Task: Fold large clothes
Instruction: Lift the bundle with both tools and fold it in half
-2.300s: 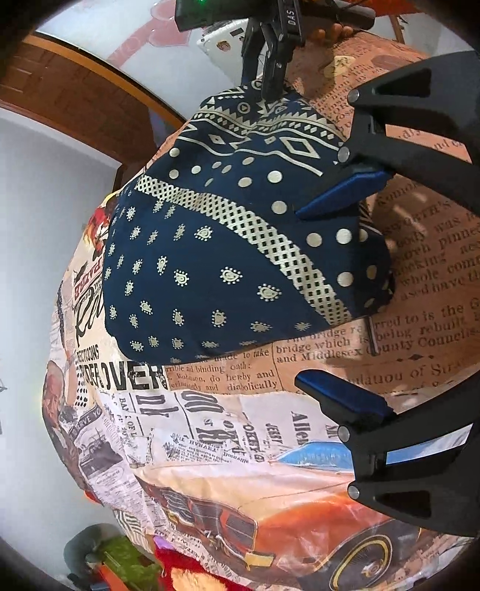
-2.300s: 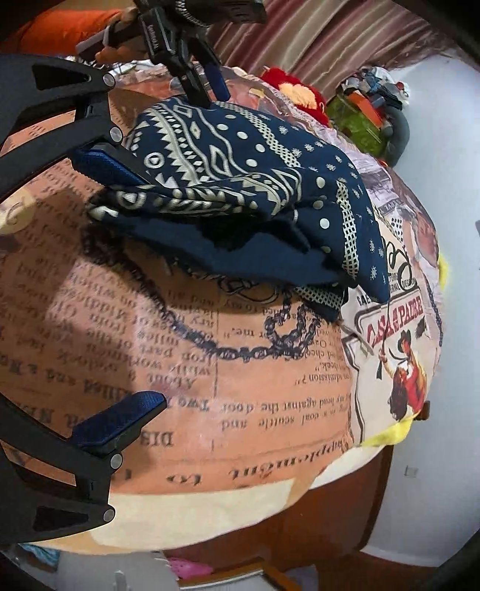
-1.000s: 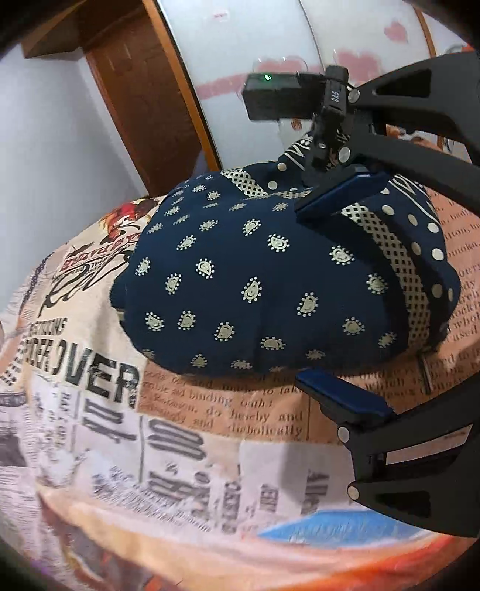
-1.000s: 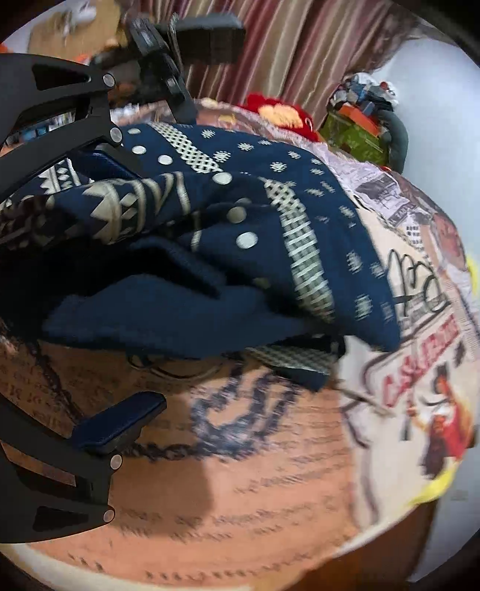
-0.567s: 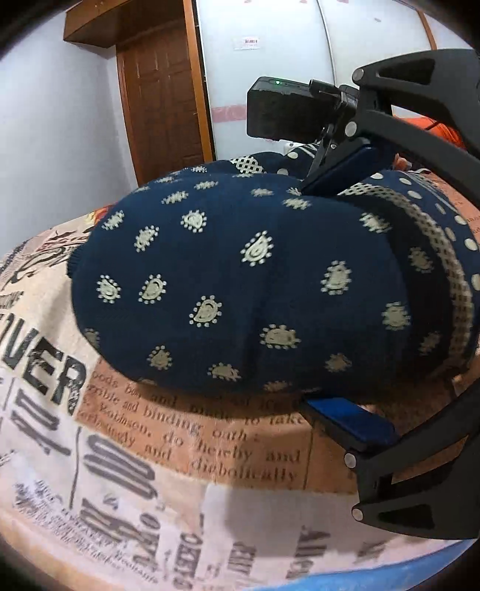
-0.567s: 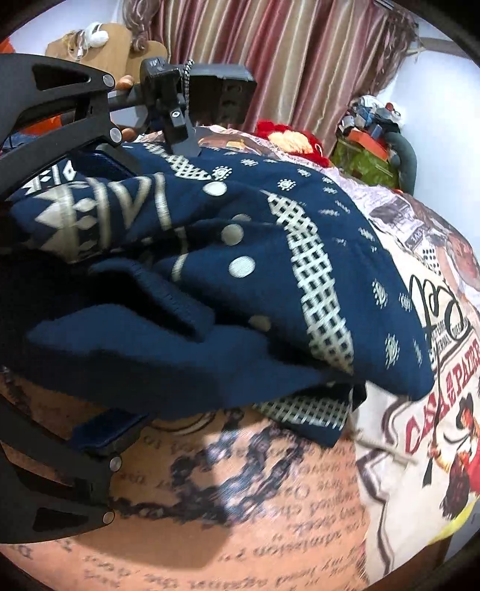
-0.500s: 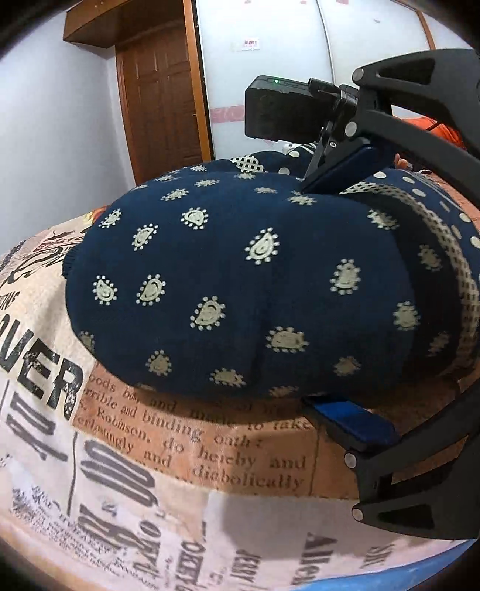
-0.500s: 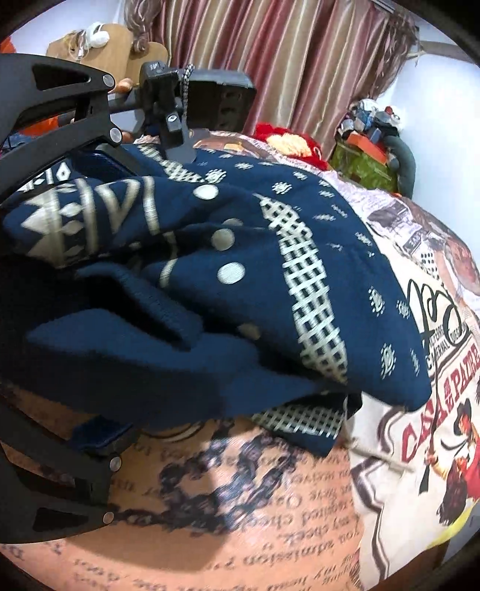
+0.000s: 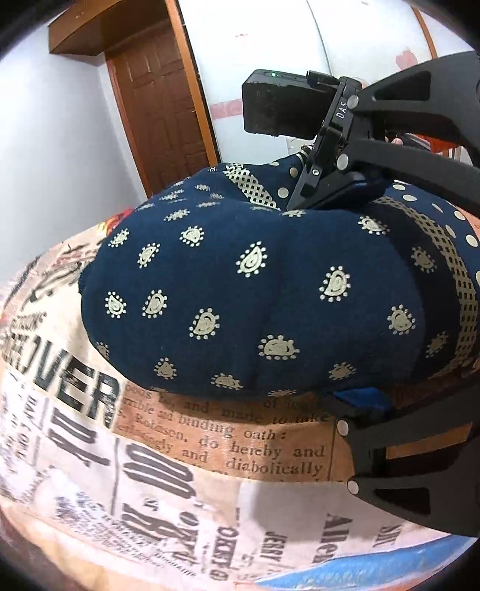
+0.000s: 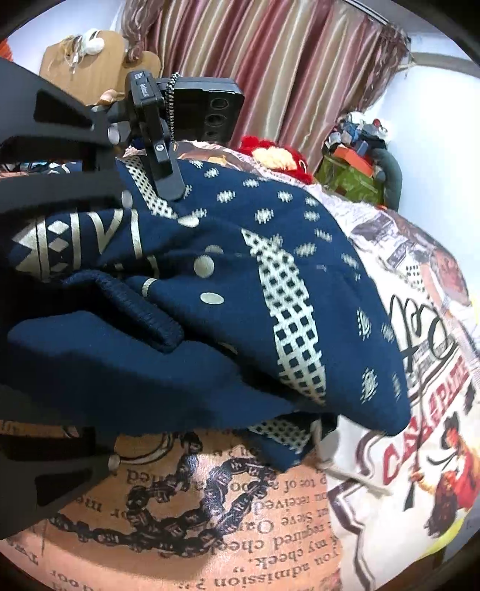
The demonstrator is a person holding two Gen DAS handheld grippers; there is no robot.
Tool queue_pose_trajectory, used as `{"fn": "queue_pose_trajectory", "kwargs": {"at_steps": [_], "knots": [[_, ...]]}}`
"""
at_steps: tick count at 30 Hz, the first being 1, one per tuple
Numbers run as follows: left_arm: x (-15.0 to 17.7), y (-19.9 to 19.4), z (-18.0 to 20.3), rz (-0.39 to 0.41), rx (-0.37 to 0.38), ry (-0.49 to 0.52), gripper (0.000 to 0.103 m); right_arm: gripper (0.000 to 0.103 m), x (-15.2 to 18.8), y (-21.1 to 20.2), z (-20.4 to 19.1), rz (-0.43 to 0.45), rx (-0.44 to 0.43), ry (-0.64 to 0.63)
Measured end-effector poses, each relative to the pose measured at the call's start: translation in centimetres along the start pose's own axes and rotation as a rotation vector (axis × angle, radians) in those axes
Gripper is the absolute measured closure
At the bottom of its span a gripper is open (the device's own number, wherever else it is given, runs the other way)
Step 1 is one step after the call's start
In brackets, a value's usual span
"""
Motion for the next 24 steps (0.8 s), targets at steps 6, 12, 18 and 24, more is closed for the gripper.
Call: {"fn": "queue_pose_trajectory", "kwargs": {"at_steps": [6,12,18,24], "knots": [[0.5,-2.0,1.3,0.026,-0.009,0.046,0.03,0.065,0.8,-0.8,-2.3,0.03,0.009,-0.038],[0.4,-5.3,2.6,0.078,-0.006,0.084,0.031,0.066,1.2,-2.7,-4.8,0.054,0.002,-0.068],[-0.9,-10.3,4.3,0.161,-0.007,0.122,0.031,0.066,1.4,-5.0,-9.4,0.101,-0.017,-0.129],[-1.6,-15.8,4.0,0.241,-0.028,0.144,0.031,0.066,1.3,-5.6,-15.1,0.129,-0.048,-0.196]]}}
Point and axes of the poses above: each gripper's, at about its wrist camera, not at the fingertips, and y roughly the way its jaws point, z to its right, x to its underside, the point moved 8 cm from there along y, roughly the way its jaws point, and after that the axes turned 5 degrees about y, right-handed, at the moved point
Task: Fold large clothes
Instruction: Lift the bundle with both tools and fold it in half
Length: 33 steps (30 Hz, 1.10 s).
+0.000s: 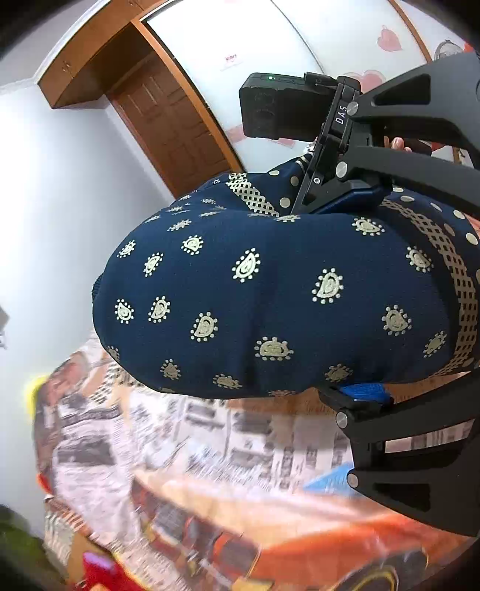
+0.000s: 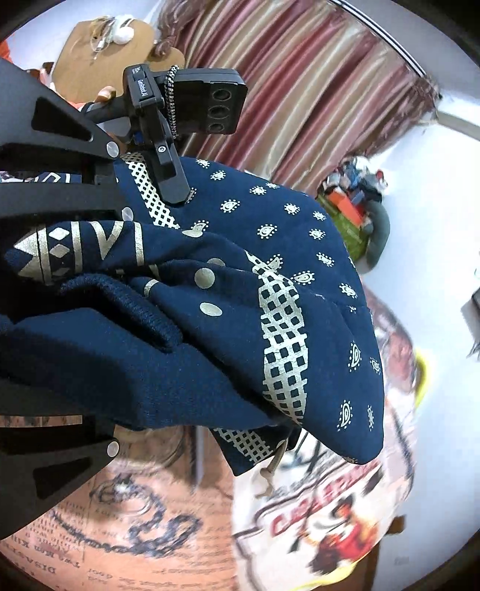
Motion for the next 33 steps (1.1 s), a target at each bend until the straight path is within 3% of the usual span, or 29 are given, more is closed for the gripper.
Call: {"fn": "queue_pose_trajectory", "kwargs": {"at_steps": [7,14,24,33], "knots": [[-0.9,-5.3,-3.3,0.062,-0.039,-0.006,0.031,0.066,-0.3,2.6,-6.1,-0.006,-0.04,-0.063],[-0.2,-7.7,-8.8,0.067,-0.066,-0.075,0.031,0.066,0.7,7.8,-8.5,-0.067,-0.069,-0.065],[3.1,-3.6,-17.1,-0.038,-0.067,-0.199,0.031,0.066,3.2,16.7,-4.7,-0.22,-0.02,0.016],[5.8,-1.0,-22.3,-0.097,-0.079,-0.269,0.031,0.066,5.0,22.3,-1.3,-0.316,0.013,0.07]]}}
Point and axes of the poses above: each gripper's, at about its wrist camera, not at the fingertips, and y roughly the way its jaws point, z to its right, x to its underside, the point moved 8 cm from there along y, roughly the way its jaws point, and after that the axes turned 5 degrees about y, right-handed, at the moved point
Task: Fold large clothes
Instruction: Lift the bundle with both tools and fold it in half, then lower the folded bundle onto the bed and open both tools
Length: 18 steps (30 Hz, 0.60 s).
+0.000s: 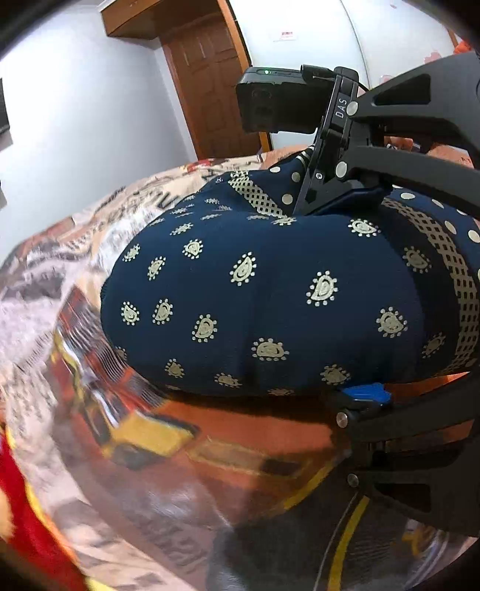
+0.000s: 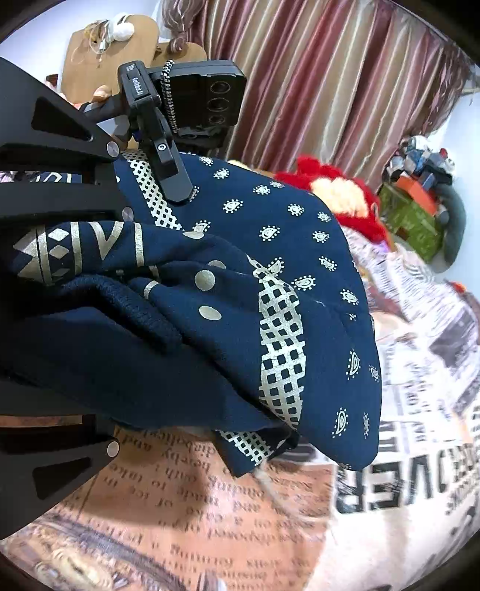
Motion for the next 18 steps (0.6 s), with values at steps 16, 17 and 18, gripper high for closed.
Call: {"fn": "queue_pose_trajectory", "kwargs": {"at_steps": [16,17,18], "knots": [[0.8,-0.7,0.1,0.0,-0.172,0.088,0.028,0.045,0.4,0.2,-0.4,-0.011,0.133,-0.061],[0.9,-1.1,0.4,0.008,-0.208,0.108,0.028,0.044,0.6,-0.3,-0.5,-0.006,0.148,-0.08],[0.7,-1.3,0.6,0.016,-0.236,0.128,0.028,0.04,0.7,-1.0,-0.6,0.005,0.166,-0.101]]}}
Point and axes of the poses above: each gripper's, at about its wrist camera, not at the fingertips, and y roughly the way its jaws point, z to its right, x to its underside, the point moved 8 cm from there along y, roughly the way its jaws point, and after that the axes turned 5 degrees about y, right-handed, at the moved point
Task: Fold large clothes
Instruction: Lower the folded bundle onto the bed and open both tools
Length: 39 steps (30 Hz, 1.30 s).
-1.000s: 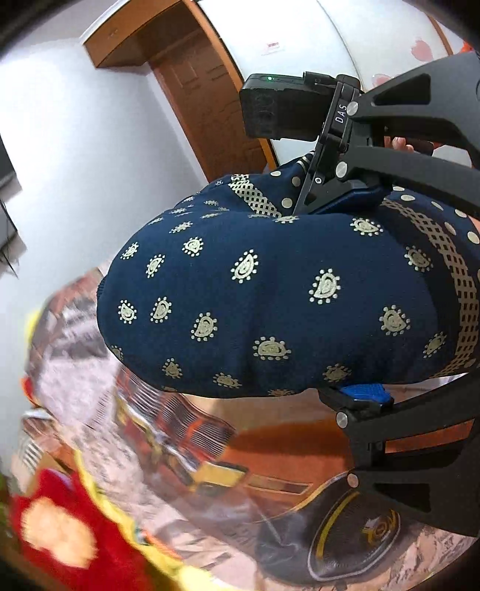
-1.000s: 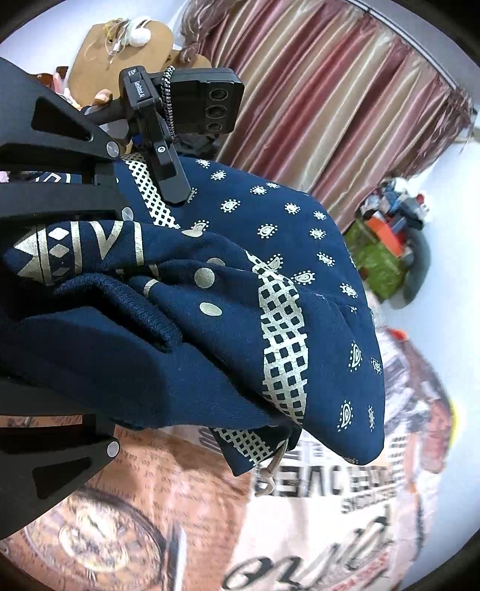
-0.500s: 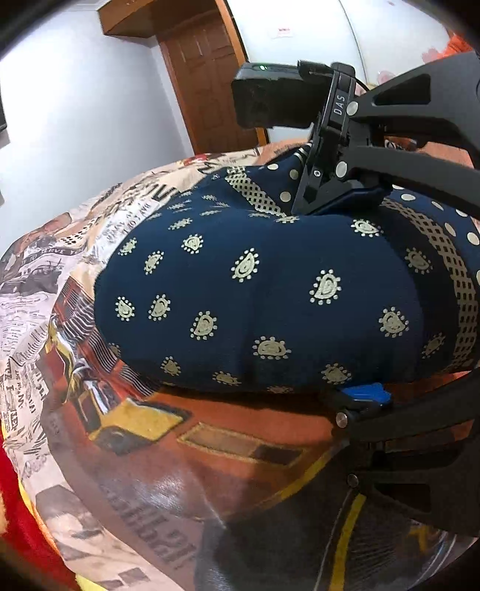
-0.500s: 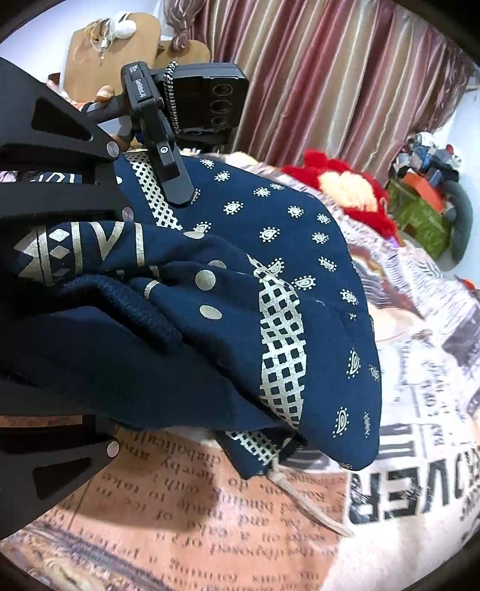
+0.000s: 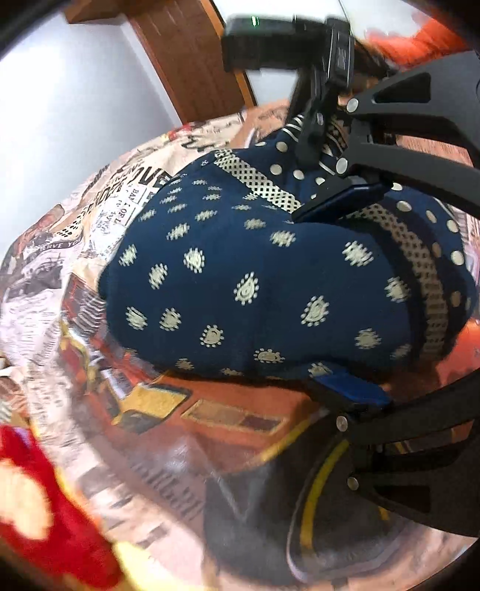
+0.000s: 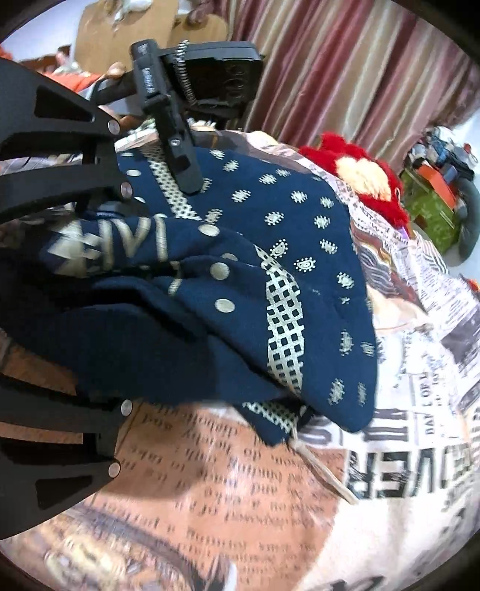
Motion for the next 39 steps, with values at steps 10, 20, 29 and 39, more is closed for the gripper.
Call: {"fn": "queue_pose_trajectory", "kwargs": {"at_steps": [10,20,29,39], "knots": [[1.2,-4.6,6.1,0.197,-0.283,0.395,0.029,0.021,0.9,-8.1,-2.5,0.282,0.214,-0.331],[6.2,-1.5,5.9,0.12,-0.347,0.472,0.02,0.017,4.3,-2.1,-0.4,0.127,0.4,-0.528],[8.0,-2.3,5.1,0.124,-0.337,0.444,0.016,0.015,5.4,-5.5,1.7,0.093,0.303,-0.401],[8.8,-2.4,4.1,0.113,-0.332,0.391,0.014,0.014,0.2,-5.3,-3.3,0.229,0.277,-0.432]]}}
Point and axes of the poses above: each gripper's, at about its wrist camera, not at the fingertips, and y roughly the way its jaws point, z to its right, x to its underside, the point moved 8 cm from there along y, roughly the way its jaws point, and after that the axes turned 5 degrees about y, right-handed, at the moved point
